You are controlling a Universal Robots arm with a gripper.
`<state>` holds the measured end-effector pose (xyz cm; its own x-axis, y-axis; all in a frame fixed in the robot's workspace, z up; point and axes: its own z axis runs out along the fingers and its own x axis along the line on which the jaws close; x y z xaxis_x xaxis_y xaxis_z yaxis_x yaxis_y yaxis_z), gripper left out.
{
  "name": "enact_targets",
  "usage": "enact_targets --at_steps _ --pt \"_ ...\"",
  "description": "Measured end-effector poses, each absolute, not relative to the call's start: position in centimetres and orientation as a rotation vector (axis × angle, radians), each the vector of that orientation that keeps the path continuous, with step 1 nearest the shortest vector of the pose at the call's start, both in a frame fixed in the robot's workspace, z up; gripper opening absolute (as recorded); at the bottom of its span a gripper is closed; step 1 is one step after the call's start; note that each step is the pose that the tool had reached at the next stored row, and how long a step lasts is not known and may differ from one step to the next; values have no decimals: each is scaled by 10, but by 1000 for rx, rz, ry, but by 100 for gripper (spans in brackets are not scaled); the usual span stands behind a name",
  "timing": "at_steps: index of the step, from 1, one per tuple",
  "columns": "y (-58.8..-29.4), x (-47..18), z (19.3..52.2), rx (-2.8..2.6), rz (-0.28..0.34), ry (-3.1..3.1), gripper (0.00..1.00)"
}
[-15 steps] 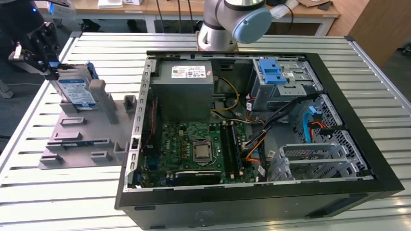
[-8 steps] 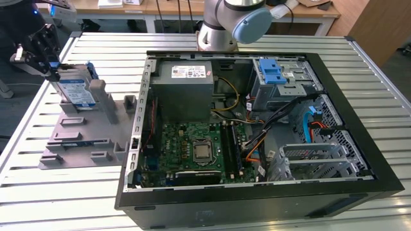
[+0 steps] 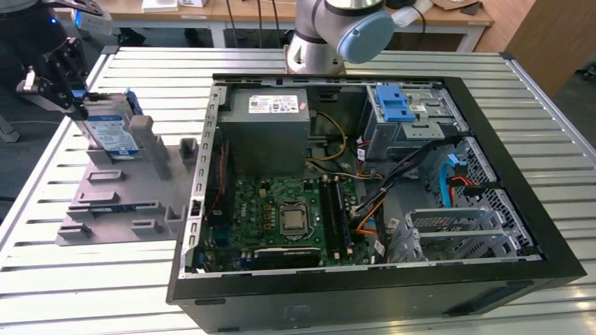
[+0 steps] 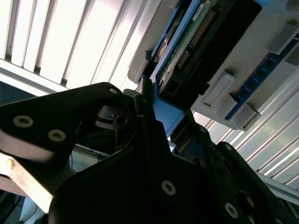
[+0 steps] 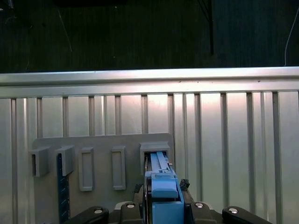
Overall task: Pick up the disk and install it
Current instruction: 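Pick up the disk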
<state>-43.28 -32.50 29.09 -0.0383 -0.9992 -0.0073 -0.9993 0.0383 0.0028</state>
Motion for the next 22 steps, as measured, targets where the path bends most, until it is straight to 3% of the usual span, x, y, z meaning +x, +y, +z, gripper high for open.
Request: enact_targets --at_steps 22 --pt "-325 -433 291 -2217 11 2220 38"
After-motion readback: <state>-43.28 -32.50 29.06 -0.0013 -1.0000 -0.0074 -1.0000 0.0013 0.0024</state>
